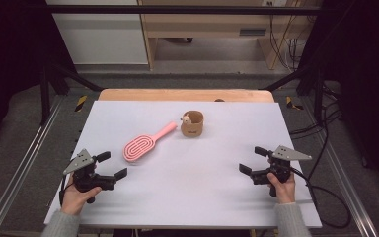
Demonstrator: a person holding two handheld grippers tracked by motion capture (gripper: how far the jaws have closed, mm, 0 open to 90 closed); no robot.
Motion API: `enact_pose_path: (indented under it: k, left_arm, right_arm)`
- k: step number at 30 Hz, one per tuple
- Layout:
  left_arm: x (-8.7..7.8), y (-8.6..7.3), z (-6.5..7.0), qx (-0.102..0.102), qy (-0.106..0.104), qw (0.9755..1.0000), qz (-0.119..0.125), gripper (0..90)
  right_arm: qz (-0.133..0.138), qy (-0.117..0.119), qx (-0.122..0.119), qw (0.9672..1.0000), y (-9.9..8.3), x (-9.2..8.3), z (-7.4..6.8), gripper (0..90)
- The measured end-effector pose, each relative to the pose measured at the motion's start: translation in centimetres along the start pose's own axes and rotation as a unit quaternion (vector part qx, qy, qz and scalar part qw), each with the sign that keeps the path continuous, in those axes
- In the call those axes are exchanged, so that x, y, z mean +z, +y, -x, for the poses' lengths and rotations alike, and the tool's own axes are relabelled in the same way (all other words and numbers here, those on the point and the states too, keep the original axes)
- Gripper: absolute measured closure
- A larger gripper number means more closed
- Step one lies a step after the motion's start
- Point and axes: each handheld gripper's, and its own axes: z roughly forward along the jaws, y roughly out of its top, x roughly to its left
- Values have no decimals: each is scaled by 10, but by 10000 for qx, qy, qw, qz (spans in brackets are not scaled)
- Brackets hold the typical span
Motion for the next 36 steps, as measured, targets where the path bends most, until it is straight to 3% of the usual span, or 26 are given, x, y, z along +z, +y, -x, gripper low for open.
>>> enact_pose_path:
  k: [26,36]
  left_arm:
    - [2,15,7,4,-35,10000,-78,3]
    - [4,11,6,-11,-30,9999,-114,3]
  right_arm:
    - [-74,-15,-19,10000,-1,1,0,4]
    - [-86,-5,-20,10000,-1,1,0,4]
